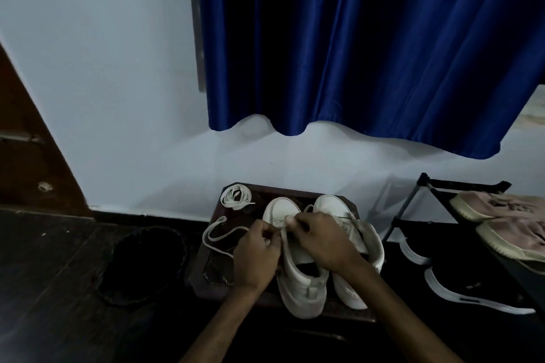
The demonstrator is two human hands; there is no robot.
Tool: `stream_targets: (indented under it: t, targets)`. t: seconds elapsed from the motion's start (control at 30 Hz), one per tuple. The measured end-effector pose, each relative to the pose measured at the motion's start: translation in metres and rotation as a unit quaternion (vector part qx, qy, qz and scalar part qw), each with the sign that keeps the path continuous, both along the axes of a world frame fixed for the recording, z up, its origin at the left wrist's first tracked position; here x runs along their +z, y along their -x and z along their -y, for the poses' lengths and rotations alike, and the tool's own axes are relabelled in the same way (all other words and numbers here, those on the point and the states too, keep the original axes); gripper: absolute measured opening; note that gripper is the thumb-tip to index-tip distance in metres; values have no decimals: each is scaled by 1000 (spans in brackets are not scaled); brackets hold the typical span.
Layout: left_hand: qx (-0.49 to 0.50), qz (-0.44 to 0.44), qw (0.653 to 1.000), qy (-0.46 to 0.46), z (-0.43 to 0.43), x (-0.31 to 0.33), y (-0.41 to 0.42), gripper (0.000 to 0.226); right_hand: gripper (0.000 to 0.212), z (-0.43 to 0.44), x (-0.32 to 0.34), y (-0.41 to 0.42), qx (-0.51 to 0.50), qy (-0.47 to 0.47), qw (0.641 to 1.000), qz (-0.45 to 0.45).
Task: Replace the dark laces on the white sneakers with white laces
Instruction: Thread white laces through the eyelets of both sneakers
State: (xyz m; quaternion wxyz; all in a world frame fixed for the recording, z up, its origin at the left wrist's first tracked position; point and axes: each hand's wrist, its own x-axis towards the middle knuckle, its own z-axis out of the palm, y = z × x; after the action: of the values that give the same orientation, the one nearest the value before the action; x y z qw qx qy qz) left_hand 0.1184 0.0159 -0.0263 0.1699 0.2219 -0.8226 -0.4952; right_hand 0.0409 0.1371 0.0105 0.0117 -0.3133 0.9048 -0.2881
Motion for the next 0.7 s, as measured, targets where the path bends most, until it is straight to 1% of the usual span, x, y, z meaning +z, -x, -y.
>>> stream_targets:
  t: [0.03,0.07,0.1,0.13,0.2,0.27,0.33,0.4,0.43,0.47,0.5,0.53,0.57,0.6,0.63,0.67,0.7]
  targets:
    - [2,4,1000,-3,0,-2,0,10,46,-1,-1,-5,8,1,1000,4]
    - [1,2,999,-38,1,-4,-1,10,52,-2,-4,-9,15,-9,1000,2]
    - [3,-5,994,-110,4,-6,-2,9,58,-3,-6,-14,16,-24,1000,-6]
    - [6,-15,979,-203,6,-6,-4,8,60,-4,-8,-17,12,-34,999,-12]
    - [13,-42,926,-376,9,-4,-9,7,52,-7,-10,-23,-4,-5,1000,-6]
    - [34,-104,872,-477,14,-1,-14,7,40,-7,-10,-28,-15,32,999,-2]
    - [55,-174,816,-549,21,3,-15,13,38,-7,-13,-31,-27,45,999,-5]
    - [74,-213,761,-609,26,10,-13,22,39,-5,-14,-32,-40,37,999,-1]
    - [80,-220,739,-631,28,12,-11,26,40,-5,-15,-32,-44,33,999,1]
    - [79,-217,734,-638,29,13,-7,27,41,-5,-16,-32,-46,32,998,-1]
    - [76,-202,759,-614,28,12,-4,27,42,-5,-16,-33,-47,27,998,-7]
    - [61,-176,811,-555,26,10,-2,26,43,-4,-16,-33,-47,17,999,-14]
    - [33,-146,877,-457,24,6,0,23,44,-4,-16,-33,-47,0,999,-26]
    - [-5,-120,933,-338,22,1,0,16,45,-4,-16,-33,-45,-18,998,-40]
    - [-53,-104,969,-219,20,-3,-1,9,45,-4,-15,-33,-45,-33,997,-53]
    - [-95,-93,983,-127,18,-8,1,5,46,-5,-15,-33,-44,-40,996,-60]
    - [-121,-78,987,-66,17,-12,0,5,48,-4,-14,-32,-43,-39,996,-61]
